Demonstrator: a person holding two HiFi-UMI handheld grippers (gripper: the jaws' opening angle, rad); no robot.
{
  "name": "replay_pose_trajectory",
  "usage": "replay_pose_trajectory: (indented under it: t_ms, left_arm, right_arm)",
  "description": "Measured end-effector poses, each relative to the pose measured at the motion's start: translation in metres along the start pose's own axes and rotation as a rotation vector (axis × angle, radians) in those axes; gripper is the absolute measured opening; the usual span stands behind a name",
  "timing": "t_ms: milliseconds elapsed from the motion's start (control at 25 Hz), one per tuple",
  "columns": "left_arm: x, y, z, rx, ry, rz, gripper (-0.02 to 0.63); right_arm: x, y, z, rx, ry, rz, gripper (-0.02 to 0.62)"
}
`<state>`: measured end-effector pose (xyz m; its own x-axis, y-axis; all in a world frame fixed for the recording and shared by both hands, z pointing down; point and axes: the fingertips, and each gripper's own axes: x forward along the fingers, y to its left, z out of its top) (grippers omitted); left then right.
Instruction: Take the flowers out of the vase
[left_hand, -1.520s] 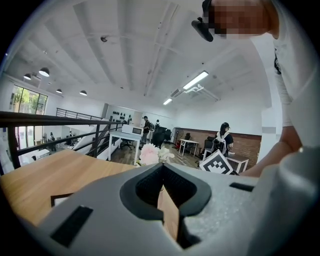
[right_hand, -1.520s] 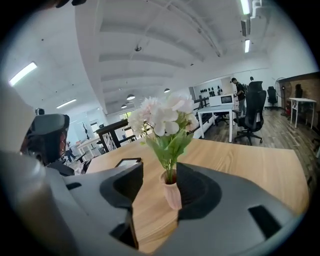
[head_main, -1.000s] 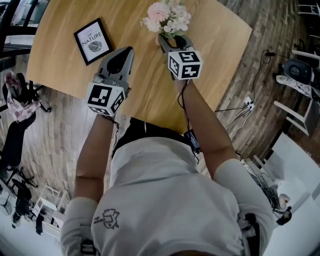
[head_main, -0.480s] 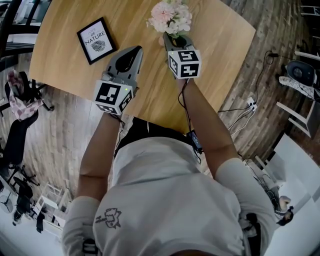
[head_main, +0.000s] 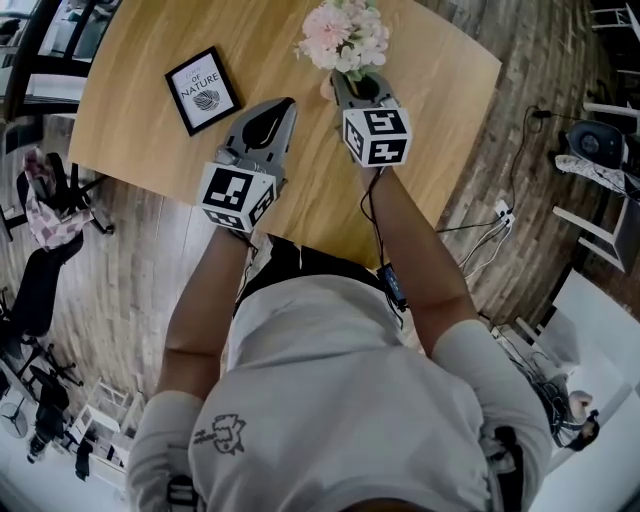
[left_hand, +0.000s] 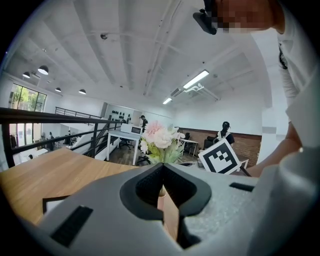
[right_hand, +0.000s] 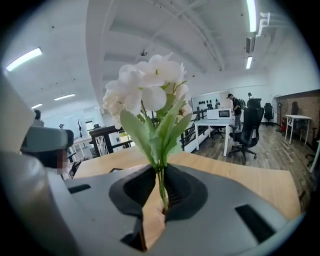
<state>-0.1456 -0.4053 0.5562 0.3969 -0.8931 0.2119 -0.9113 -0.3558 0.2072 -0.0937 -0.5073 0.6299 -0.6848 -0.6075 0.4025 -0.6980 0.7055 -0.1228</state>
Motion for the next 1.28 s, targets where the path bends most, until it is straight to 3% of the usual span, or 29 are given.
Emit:
replay_pose_trajectory:
  t_ms: [400,640,1280]
  left_arm:
    - [-0.038,-0.03,0.036,0.047,-0.061,-0.057,0.005]
    - [-0.079,-0.045,0.053,0.074,-0.092,-0.091,0.004]
    - [-0.189,-0.086,0.061,0.114,-0.152,-0.165,0.004]
  right_arm:
    - [-0.062,0.041,0.071,-0.004,-0.149,-0.007,0.052]
    - [-0.104,0.079,0.094,-0.003,-0.212,-0.002,0.052]
    - [-0.207,0.172,0.061,0.021,-0.256,0.009,0.052]
